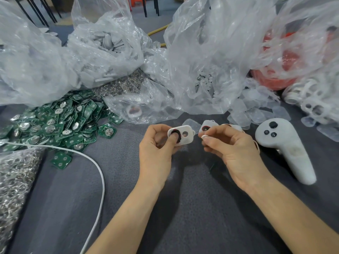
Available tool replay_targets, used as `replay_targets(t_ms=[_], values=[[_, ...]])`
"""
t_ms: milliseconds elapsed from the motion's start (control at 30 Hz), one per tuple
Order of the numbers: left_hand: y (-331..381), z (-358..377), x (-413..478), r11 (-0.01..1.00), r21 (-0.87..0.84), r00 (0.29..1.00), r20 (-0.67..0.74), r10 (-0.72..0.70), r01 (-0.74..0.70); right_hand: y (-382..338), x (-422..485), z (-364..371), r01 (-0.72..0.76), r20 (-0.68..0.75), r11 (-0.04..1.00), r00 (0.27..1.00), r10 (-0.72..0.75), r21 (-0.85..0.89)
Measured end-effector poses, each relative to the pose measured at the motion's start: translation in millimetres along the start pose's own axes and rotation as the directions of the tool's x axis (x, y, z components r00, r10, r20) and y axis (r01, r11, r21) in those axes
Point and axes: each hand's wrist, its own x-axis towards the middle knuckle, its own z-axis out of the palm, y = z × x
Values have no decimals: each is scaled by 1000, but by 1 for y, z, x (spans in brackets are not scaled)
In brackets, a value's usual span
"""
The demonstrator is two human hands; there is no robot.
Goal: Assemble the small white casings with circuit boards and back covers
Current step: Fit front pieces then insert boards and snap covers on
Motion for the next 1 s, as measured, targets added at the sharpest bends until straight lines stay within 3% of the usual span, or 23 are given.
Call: replay_targets(t_ms=[233, 433, 567, 700, 900, 1000], values=[[1, 9, -11, 998, -22, 995, 81, -65, 67, 3, -3, 4, 23, 41, 1000, 999, -23, 1], [4, 15, -18, 998, -4, 993, 100, -65, 66, 5, -2, 0, 190, 76, 952, 981, -177, -239], [4, 17, -22, 998, 28, 988, 143, -52, 48, 3, 0, -2, 273, 131, 922, 961, -245, -274], [4, 16, -23, 998, 60, 987, 155, -33, 24, 0, 1, -4, 223, 159, 954, 968, -192, -201], [3, 16, -24, 996, 91, 984, 176, -39, 23, -1, 5, -10, 130, 191, 963, 978, -85, -238], [1, 16, -24, 995, 99, 985, 170, -34, 17, 1, 4, -9, 146, 174, 961, 979, -106, -234]])
